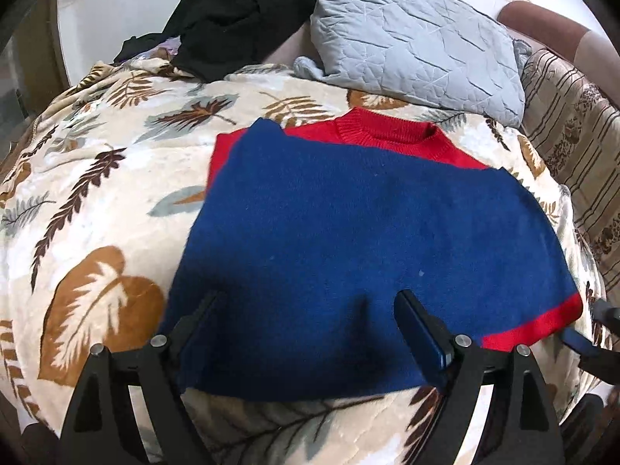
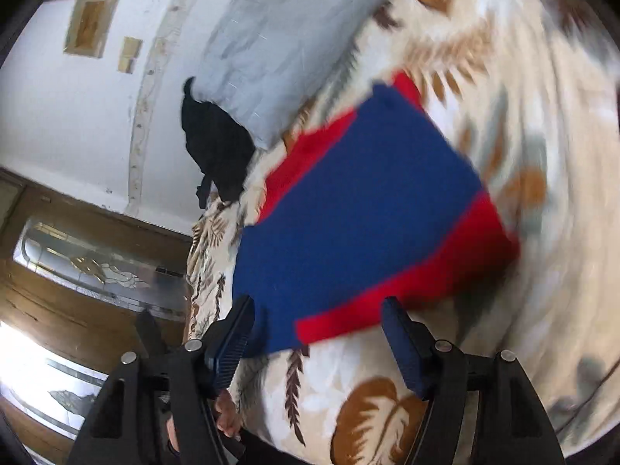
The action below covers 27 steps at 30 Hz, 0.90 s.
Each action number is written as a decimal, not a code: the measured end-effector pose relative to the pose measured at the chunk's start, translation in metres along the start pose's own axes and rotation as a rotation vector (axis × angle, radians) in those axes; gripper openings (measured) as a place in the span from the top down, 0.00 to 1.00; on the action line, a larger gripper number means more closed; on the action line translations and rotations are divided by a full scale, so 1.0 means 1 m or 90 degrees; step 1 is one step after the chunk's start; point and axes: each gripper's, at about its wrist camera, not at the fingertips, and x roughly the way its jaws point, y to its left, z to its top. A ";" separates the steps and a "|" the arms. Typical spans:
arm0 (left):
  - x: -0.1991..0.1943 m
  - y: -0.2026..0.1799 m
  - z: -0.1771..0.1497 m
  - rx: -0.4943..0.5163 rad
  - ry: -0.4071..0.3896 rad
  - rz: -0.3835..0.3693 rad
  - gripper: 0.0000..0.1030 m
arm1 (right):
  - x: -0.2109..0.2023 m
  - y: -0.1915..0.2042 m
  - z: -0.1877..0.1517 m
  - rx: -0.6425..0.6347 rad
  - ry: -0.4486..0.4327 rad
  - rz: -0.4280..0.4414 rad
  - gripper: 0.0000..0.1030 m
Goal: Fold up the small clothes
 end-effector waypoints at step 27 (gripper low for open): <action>0.003 -0.013 0.019 -0.009 -0.025 -0.004 0.14 | 0.023 -0.008 0.008 0.043 -0.141 -0.083 0.32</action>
